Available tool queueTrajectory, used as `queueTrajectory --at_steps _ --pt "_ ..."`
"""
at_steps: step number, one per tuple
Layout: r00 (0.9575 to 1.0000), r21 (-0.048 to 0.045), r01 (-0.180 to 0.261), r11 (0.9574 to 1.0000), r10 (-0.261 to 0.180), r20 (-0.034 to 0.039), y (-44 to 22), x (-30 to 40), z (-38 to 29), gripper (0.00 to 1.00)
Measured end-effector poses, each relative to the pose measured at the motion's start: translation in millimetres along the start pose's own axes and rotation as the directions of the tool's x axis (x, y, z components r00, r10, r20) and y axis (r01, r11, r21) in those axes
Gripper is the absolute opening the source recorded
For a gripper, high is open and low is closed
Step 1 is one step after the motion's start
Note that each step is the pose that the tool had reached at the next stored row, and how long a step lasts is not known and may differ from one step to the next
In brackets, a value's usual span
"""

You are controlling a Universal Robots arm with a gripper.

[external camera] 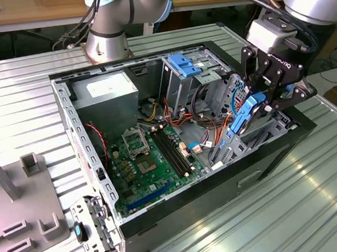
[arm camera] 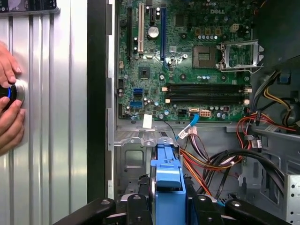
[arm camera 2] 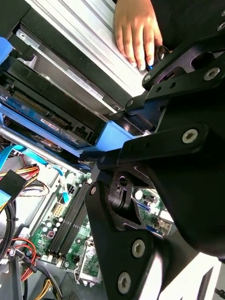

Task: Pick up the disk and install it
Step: 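Insert the disk into the insertion slot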

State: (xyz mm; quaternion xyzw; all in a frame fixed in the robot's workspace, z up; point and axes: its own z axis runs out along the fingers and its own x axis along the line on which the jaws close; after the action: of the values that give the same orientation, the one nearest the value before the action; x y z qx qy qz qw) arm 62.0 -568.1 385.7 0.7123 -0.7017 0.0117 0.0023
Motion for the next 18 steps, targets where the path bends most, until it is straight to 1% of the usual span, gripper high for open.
queueTrajectory --at_steps 6,7,8,9,10,11,12,14,18 --pt "1.0 0.0 0.0 1.0 0.0 -0.0002 0.0 0.8 5.8 0.36" --pt "1.0 0.0 0.0 1.0 0.0 -0.0002 0.2 1.6 13.3 0.36" --pt "1.0 0.0 0.0 1.0 0.0 -0.0001 0.3 2.0 17.3 0.36" --pt "1.0 0.0007 0.0 1.0 0.0 0.001 0.0 2.3 21.1 0.36" --pt "1.0 0.0 0.0 1.0 0.0 -0.0002 0.3 2.7 24.6 0.43" --pt "1.0 0.0 0.0 1.0 0.0 0.0001 0.4 2.8 25.6 0.43" --pt "1.0 0.0 0.0 1.0 0.0 0.0 0.4 2.8 26.0 0.43" --pt "1.0 0.0 0.0 1.0 0.0 0.0001 0.3 2.9 24.9 0.43" --pt "1.0 -0.0002 0.0 1.0 0.0 0.0002 0.2 3.1 15.2 0.43"
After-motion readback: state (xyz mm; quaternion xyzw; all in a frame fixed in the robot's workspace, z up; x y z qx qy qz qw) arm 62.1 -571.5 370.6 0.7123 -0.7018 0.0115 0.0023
